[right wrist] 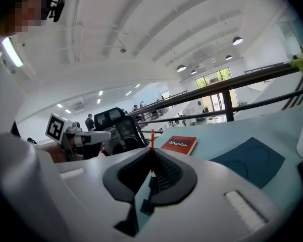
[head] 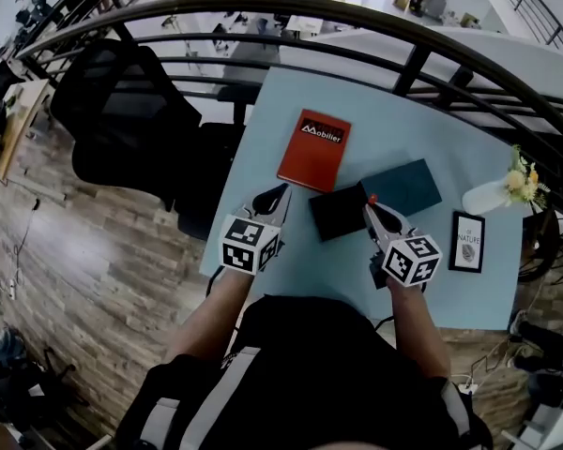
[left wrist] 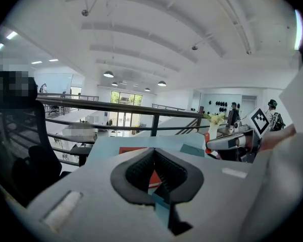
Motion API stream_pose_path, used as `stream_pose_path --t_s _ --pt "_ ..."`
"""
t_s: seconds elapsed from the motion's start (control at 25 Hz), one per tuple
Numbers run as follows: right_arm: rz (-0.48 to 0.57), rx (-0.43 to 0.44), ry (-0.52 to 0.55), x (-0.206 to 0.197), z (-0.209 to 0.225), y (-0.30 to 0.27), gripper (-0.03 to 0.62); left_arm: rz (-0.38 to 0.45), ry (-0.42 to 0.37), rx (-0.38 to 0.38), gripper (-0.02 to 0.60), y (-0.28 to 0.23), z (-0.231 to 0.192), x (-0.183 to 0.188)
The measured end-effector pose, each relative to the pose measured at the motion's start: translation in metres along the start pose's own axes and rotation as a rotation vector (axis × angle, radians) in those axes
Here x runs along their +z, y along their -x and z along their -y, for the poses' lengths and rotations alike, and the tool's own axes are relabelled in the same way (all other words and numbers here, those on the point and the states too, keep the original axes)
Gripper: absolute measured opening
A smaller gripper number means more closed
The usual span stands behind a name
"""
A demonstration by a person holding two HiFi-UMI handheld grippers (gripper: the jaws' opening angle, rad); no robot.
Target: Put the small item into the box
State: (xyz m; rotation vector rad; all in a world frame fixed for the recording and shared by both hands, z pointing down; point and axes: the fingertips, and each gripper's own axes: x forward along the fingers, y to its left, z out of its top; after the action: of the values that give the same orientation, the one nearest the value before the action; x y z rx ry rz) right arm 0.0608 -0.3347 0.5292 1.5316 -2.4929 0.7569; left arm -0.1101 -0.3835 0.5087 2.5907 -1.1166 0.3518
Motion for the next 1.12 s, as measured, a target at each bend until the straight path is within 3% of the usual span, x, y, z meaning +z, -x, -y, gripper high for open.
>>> stream_pose_path --t_s 0.12,0.32,0.56,1.12 --pt "-0.024 0.002 -0.013 -0.006 0.015 -0.006 0.012 -0.006 -0.004 -0.01 0.003 -0.017 0.008 -0.001" --pt "-0.097 0.018 -0.018 -0.024 0.028 -0.025 0.012 -0.003 0.053 -0.022 0.003 -0.039 0.009 0.005" --pt "-0.191 0.039 0.009 -0.045 0.029 -0.053 0.012 -0.017 0.031 0.004 0.003 -0.039 0.004 0.002" --pt "-0.539 -0.021 0.152 -0.132 0.041 -0.1 0.012 -0.028 0.044 -0.01 0.003 -0.032 -0.003 -0.012"
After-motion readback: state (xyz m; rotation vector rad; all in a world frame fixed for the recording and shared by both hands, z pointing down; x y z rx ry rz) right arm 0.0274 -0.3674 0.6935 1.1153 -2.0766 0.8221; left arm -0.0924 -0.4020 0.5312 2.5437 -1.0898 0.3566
